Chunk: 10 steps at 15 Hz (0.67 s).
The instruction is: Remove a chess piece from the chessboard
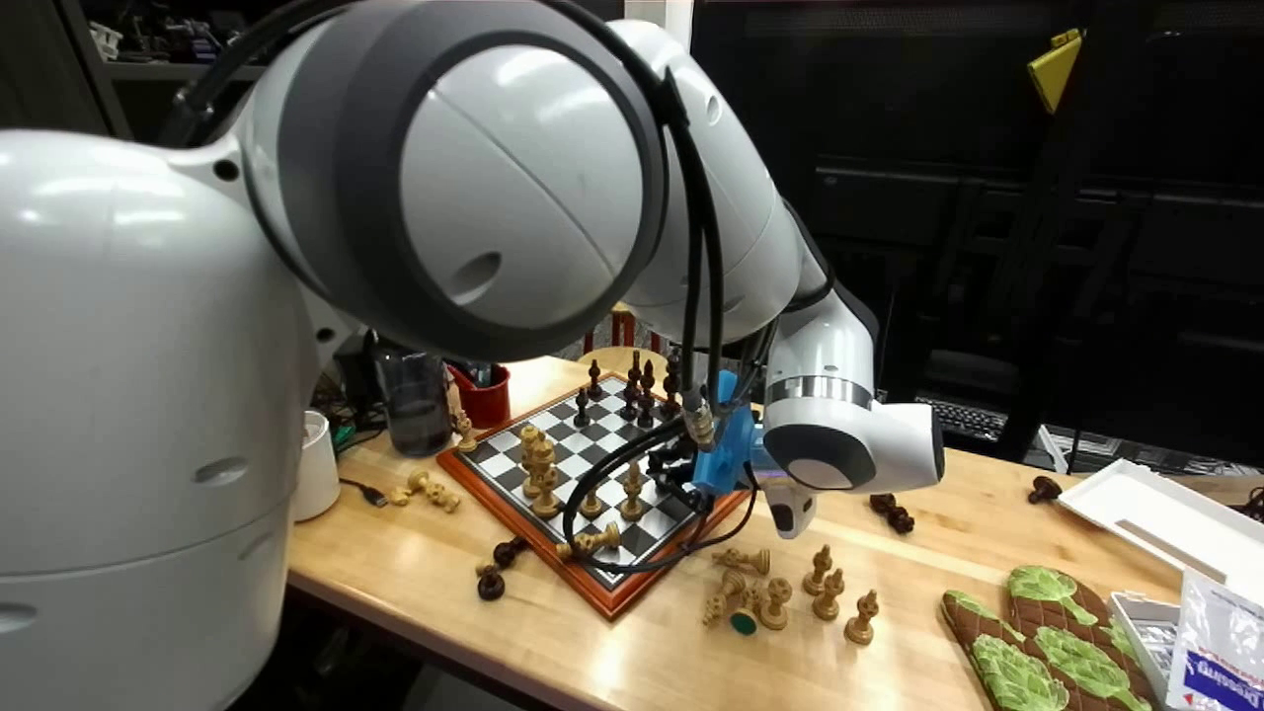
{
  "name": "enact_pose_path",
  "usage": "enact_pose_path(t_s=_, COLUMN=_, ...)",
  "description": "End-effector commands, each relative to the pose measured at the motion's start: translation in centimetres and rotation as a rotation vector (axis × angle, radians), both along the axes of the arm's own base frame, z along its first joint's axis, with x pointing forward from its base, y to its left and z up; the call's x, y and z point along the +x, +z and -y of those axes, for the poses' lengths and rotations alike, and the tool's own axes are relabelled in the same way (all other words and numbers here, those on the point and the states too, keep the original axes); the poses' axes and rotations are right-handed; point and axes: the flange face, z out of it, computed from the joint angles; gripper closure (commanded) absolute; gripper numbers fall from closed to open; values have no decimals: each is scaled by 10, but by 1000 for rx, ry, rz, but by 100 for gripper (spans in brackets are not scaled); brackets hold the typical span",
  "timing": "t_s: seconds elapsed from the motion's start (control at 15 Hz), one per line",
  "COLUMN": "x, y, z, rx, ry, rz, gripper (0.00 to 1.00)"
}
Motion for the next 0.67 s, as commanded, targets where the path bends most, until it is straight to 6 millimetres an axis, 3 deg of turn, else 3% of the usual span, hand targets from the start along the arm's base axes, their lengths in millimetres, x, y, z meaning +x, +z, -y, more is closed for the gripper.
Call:
enact_pose_path(t_s=0.0, x=4, y=3, z=5, rx=38, ry=-15, rz=-12, gripper=94)
enact_pose_path(t_s=0.07, x=4, y=3, z=5, rx=35, ry=-12, rz=-13, gripper=50)
enact_pose_path(t_s=0.13, x=5, y=3, z=5, rx=35, ry=-12, rz=-13, gripper=50)
enact_pose_path(t_s=0.27, x=6, y=3, z=5, rx=31, ry=-9, rz=-12, gripper=40)
enact_pose_path(t_s=0.6, x=8, y=5, z=3, rx=5, ry=9, rz=11, gripper=6)
